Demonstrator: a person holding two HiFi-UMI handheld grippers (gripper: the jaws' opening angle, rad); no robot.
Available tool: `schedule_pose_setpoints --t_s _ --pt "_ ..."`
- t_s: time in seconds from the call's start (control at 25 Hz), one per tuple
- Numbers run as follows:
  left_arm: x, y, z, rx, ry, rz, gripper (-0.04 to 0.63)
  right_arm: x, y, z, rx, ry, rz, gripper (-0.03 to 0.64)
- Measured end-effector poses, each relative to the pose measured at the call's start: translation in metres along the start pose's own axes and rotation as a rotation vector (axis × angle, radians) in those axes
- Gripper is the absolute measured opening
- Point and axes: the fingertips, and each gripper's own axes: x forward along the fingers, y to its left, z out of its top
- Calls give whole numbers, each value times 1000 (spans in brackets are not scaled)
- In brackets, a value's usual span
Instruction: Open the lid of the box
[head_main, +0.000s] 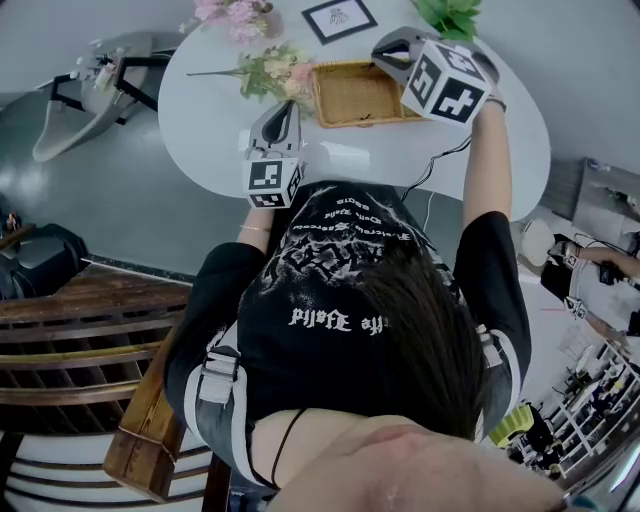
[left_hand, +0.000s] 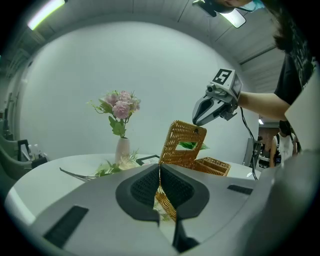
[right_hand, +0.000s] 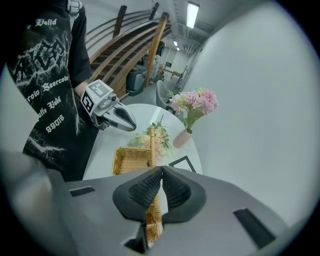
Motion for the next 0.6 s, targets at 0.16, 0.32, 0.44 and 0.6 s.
schedule_pose_setpoints --t_s 0.16,0.32,0.44,0.6 --pt "0 3 -1 -1 4 3 25 2 -10 -2 17 -4 7 35" --pt "-1 5 0 -7 2 7 25 3 -19 -1 14 2 -2 35" --pt "0 7 0 -11 3 7 25 6 -26 -1 17 -1 -6 35" --pt "1 8 -1 -30 7 4 25 10 -35 -1 35 -18 -15 35"
